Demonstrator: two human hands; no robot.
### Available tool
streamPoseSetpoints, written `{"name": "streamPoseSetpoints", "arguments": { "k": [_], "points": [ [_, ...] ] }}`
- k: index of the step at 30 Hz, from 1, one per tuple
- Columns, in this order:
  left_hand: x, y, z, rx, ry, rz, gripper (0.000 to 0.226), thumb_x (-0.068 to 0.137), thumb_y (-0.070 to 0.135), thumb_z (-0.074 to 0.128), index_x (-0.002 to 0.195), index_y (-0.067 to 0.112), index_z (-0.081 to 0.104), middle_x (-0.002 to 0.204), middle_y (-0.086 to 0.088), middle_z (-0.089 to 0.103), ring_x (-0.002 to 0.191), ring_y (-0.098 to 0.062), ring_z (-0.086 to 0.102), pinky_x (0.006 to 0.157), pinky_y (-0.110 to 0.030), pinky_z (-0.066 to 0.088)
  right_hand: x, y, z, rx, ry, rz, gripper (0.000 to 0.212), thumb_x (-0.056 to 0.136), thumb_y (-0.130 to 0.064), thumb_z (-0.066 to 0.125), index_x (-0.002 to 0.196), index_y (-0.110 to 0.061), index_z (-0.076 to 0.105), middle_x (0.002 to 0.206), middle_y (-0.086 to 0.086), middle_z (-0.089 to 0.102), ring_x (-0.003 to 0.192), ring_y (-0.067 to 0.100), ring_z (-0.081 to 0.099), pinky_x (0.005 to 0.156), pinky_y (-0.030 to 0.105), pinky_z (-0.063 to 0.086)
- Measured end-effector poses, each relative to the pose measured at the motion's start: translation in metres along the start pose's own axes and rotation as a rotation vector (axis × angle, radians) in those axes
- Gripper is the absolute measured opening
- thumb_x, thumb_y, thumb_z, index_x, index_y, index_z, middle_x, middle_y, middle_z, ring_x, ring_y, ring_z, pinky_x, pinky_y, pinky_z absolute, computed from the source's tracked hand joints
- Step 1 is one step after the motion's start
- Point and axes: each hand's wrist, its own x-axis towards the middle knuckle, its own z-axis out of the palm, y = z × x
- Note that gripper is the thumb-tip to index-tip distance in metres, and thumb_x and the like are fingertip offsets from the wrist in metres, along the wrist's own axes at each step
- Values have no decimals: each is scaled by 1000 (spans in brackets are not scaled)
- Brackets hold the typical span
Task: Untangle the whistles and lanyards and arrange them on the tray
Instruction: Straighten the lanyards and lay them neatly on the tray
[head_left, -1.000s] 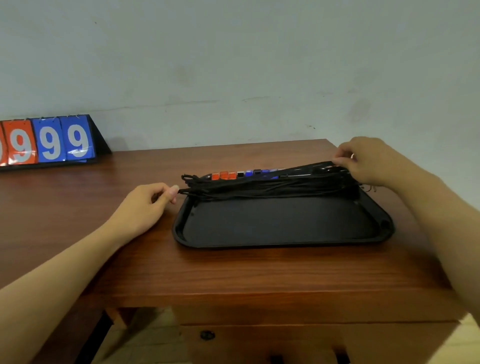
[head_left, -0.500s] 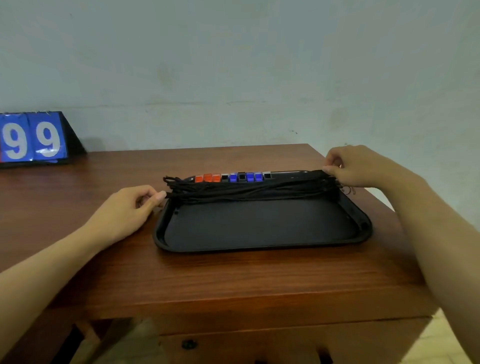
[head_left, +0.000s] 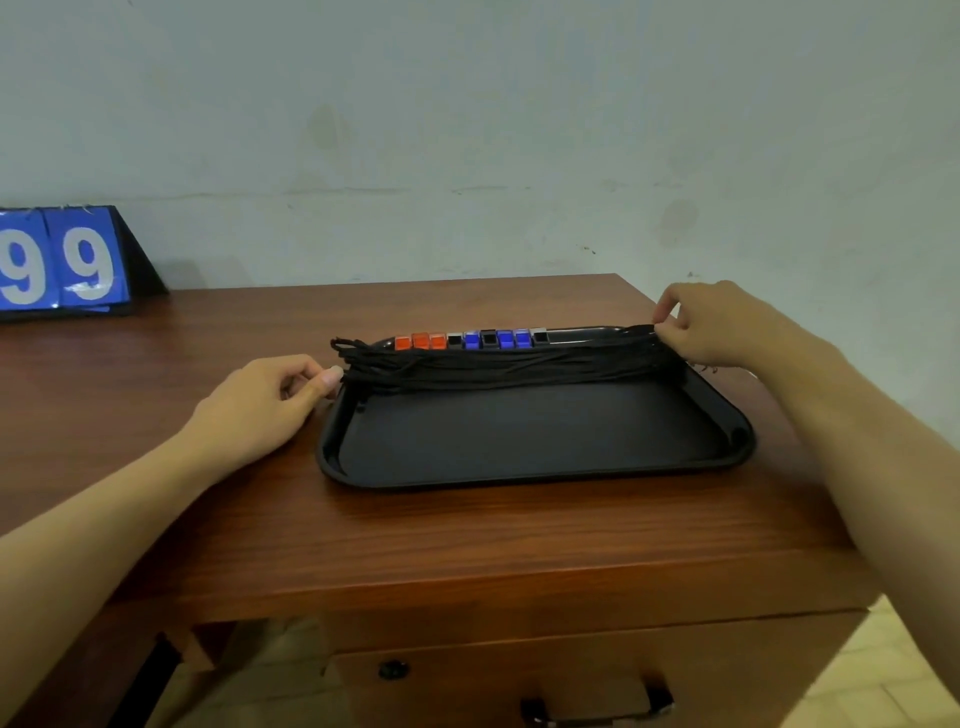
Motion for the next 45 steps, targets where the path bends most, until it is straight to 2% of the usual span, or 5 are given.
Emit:
{"name": "streamPoseSetpoints", "arguments": {
  "k": [20,23,28,34,45],
  "points": [
    [-1,3,3,13,36,-38,76,87,82,32,71,15,63,61,-6,61,64,-25,60,66,-37,46,-10,-21,-2,160,157,-148,18,89,-22,50,96,-26,67,70,-10,62,70,11,59,70,37,55],
    [-3,3,1,7,12,-55,80,86,85,26,83,20,72,74,-5,71,74,-23,67,79,-42,53,-11,-26,1,189,144,-179,17,90,-24,51,96,-27,67,71,-8,63,70,14,61,68,36,54],
    [-5,12,2,-22,31,-40,63,98,67,31,57,22,45,48,9,43,53,-20,45,60,-33,34,-17,-31,-1,286,172,-291,15,91,-21,54,93,-28,67,65,-6,61,62,8,57,60,26,44],
    [-9,15,-1,-43,23,-49,69,94,73,32,56,20,52,41,11,46,55,-19,46,62,-33,34,-35,-60,-5,391,121,-512,6,93,-31,66,88,-28,69,65,-7,62,64,1,56,61,8,40],
    [-22,30,-5,172,-26,-57,74,93,76,19,51,19,39,52,-2,51,56,-26,56,57,-32,39,-98,-8,-11,351,255,23,28,95,-41,61,75,-21,63,65,-4,62,66,10,57,58,21,39]
  ]
}}
